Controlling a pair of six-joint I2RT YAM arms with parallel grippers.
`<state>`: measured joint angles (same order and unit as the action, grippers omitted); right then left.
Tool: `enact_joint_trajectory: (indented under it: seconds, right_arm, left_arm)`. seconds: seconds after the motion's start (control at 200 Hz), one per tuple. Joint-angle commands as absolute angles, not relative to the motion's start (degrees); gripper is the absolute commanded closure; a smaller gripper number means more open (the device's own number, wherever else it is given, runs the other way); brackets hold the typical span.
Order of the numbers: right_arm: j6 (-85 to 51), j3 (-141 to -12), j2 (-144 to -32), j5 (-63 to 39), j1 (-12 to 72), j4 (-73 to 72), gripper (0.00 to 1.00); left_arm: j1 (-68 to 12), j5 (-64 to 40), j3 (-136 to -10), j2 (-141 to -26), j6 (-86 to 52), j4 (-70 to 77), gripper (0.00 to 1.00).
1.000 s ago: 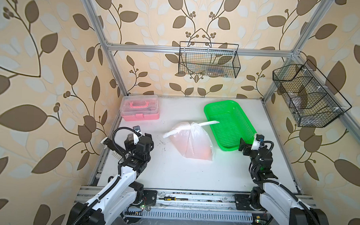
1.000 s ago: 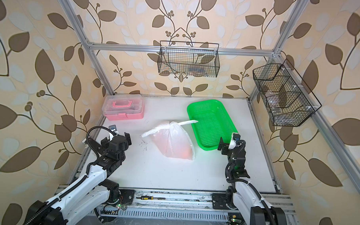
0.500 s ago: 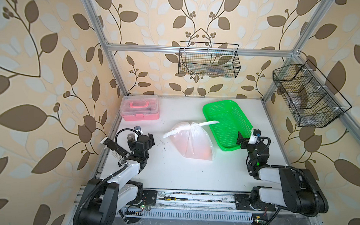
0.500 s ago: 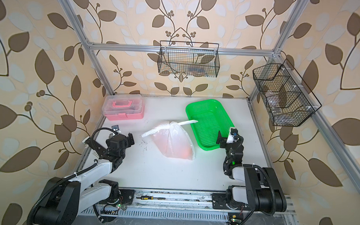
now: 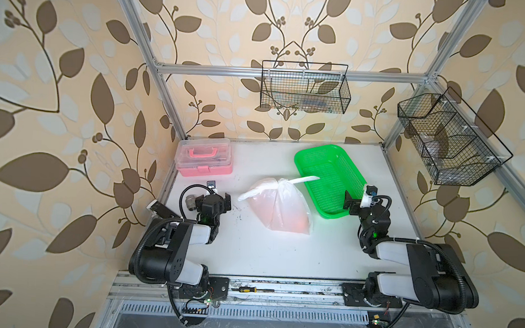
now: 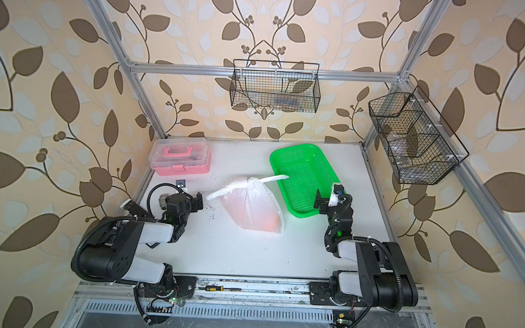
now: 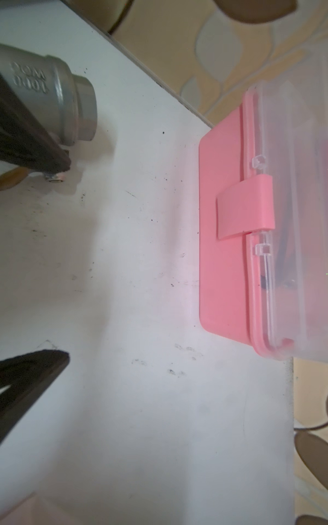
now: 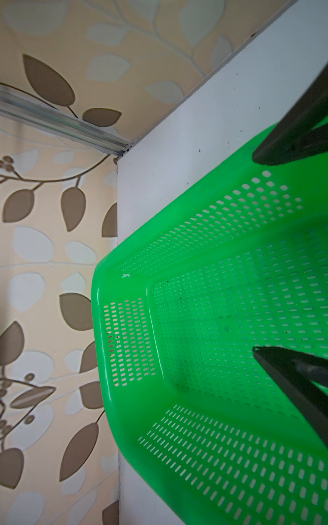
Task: Place the oranges into plastic bags & tie knots
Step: Reset both arms
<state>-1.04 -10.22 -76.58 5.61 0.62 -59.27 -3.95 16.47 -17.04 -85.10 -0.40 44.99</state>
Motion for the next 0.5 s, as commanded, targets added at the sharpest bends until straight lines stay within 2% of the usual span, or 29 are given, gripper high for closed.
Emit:
enact_joint_trajectory:
  seconds: [0.0,0.495]
  right_arm:
    - [-1.02,-10.68,-77.07,6.15,1.05,-56.95,0.0]
    - [-0.27,-10.81,-77.01,4.78,1.16,-56.69,0.0]
  left_arm:
    - [0.42,9.74,-22.98,-86.66,-2.27,42.6,0.01]
    - [1.55,7.9,-23.08,-86.12,-2.55,41.31,0.01]
